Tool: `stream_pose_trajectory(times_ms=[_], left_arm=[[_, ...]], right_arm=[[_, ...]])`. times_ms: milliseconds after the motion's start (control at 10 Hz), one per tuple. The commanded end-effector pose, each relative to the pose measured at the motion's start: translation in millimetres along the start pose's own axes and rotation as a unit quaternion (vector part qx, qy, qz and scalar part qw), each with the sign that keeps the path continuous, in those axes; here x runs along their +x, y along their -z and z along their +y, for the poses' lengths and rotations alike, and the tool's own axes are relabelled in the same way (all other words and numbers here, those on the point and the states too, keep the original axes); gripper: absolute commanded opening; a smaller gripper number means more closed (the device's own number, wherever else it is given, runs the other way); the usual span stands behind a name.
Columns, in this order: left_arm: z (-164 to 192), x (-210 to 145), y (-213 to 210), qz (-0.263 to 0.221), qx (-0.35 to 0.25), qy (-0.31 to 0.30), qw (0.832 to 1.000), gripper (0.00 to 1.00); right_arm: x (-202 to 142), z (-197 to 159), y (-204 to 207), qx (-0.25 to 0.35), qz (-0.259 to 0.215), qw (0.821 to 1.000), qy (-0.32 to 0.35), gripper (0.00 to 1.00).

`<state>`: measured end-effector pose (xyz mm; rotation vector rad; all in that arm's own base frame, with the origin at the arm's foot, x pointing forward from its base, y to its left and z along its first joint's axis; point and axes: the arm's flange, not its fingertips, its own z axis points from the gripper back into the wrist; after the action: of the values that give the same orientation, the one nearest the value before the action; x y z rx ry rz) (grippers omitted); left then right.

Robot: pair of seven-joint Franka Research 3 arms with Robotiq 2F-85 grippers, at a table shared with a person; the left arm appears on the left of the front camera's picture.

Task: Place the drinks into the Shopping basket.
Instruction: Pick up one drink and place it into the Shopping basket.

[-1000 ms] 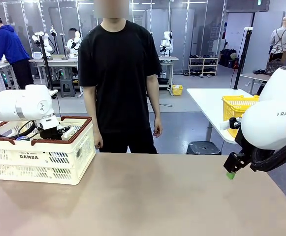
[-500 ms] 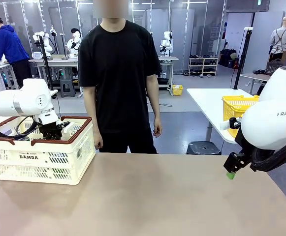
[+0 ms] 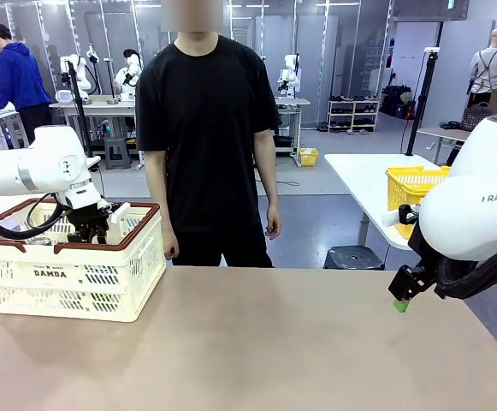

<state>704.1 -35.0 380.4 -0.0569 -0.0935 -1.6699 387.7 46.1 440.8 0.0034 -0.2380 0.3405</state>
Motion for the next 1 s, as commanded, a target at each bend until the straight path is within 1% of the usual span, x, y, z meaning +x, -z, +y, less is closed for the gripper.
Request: stream_pose_trajectory(times_ms=[0,300,400,500,600,900], left_arm=[[-15.4,8.0,-7.7,-0.009,0.014,-0.009,1.000,1.00],[-24.0,16.3,-28.0,0.004,0.036,-0.009,0.999,1.00],[-27.9,16.7,-32.6,0.001,0.043,-0.013,0.999,1.00],[-29.1,15.7,-34.3,-0.014,0.039,-0.007,0.999,1.00],[-13.4,15.2,-34.4,0.003,0.028,-0.001,1.000,1.00],[-13.4,15.2,-34.4,0.003,0.028,-0.001,1.000,1.00]], right_arm=[[-2.3,-0.9,0.9,0.000,0.000,1.000,-0.002,1.00],[-2.3,-0.9,0.9,0.000,0.000,1.000,-0.002,1.00],[-2.3,-0.9,0.9,0.000,0.000,1.000,-0.002,1.00],[-2.3,-0.9,0.9,0.000,0.000,1.000,-0.002,1.00],[-2.3,-0.9,0.9,0.000,0.000,1.000,-0.002,1.00],[-2.3,-0.9,0.9,0.000,0.000,1.000,-0.002,1.00]])
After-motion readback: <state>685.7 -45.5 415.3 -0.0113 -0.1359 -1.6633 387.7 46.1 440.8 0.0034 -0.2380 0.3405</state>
